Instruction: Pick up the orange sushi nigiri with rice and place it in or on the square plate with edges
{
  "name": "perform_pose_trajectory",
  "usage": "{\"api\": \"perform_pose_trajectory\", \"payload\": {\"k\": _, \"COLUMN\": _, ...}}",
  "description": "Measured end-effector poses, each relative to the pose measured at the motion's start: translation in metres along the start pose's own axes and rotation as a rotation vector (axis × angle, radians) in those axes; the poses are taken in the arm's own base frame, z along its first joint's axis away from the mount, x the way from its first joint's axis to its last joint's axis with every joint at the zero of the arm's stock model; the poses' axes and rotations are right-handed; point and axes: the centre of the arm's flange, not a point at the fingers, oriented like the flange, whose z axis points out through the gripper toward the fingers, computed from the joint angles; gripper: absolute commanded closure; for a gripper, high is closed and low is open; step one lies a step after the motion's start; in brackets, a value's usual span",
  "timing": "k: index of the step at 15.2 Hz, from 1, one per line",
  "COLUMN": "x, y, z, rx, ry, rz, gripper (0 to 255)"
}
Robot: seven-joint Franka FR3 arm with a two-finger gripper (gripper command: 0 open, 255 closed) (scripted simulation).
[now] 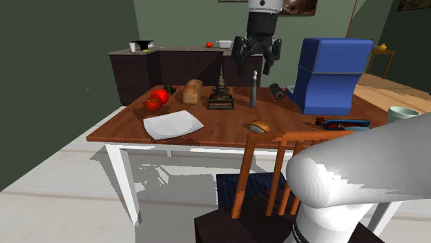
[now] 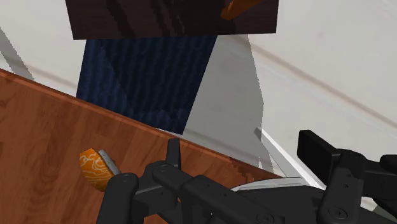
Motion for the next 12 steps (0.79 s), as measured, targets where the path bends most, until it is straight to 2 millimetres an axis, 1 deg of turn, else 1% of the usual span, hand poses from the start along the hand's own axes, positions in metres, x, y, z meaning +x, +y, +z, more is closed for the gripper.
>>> {"api": "perform_pose_trajectory", "payload": {"k": 1, "x": 0.000, "y": 0.000, "z": 0.000, "rx": 0.000, "ry": 0.000, "rz": 0.000, "gripper": 0}}
{"api": "perform_pose_trajectory", "payload": {"k": 3, "x": 0.007, "y": 0.009, "z": 0.011, "rx": -0.001, "ry": -0.002, "rz": -0.007, "gripper": 0}}
{"api": "perform_pose_trajectory", "payload": {"k": 4, "x": 0.015, "y": 0.016, "z": 0.019, "rx": -0.002, "ry": -0.004, "rz": -0.012, "gripper": 0}}
{"api": "perform_pose_trajectory", "payload": {"k": 6, "x": 0.024, "y": 0.029, "z": 0.034, "rx": -0.004, "ry": -0.006, "rz": -0.023, "gripper": 0}}
{"api": "perform_pose_trajectory", "payload": {"k": 8, "x": 0.037, "y": 0.045, "z": 0.051, "rx": -0.006, "ry": -0.009, "rz": -0.035, "gripper": 0}}
{"api": "perform_pose_trajectory", "payload": {"k": 9, "x": 0.042, "y": 0.051, "z": 0.064, "rx": -0.007, "ry": -0.011, "rz": -0.041, "gripper": 0}}
{"api": "perform_pose_trajectory", "payload": {"k": 12, "x": 0.061, "y": 0.073, "z": 0.089, "rx": -0.010, "ry": -0.015, "rz": -0.060, "gripper": 0}}
